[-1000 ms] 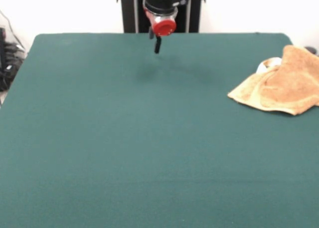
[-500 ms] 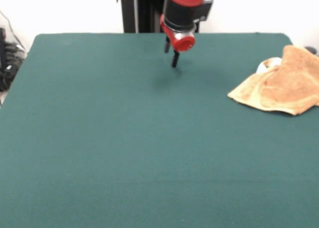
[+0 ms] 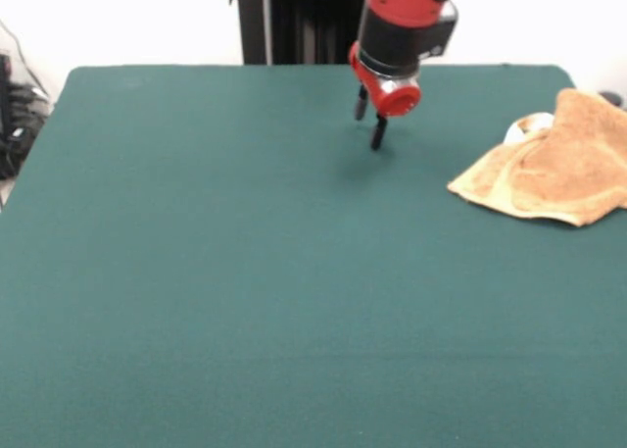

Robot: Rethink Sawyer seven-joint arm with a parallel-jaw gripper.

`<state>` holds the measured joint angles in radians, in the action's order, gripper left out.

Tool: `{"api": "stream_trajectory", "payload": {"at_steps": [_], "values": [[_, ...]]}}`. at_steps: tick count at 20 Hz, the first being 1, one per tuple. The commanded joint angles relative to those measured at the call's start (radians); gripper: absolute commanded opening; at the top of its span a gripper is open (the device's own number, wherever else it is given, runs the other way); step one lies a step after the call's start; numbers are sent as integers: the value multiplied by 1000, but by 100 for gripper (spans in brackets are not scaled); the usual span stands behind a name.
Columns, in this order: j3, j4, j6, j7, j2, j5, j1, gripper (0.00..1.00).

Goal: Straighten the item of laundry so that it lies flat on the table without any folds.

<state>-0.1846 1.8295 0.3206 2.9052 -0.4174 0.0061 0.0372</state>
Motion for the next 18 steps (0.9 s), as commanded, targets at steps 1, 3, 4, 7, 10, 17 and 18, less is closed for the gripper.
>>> {"api": "stream_trajectory", "payload": {"at_steps": [1, 3, 4, 7, 10, 17, 18], "values": [[37, -91, -1, 182, 79, 126, 58, 100], [28, -86, -3, 198, 81, 151, 70, 100], [27, -81, -3, 204, 79, 164, 75, 100], [27, -77, 12, 201, 68, 192, 82, 100], [27, -78, 29, 203, 61, 225, 93, 100], [99, -34, -15, 165, 33, 276, 49, 100], [116, -35, -27, 160, 33, 285, 42, 100]]}}
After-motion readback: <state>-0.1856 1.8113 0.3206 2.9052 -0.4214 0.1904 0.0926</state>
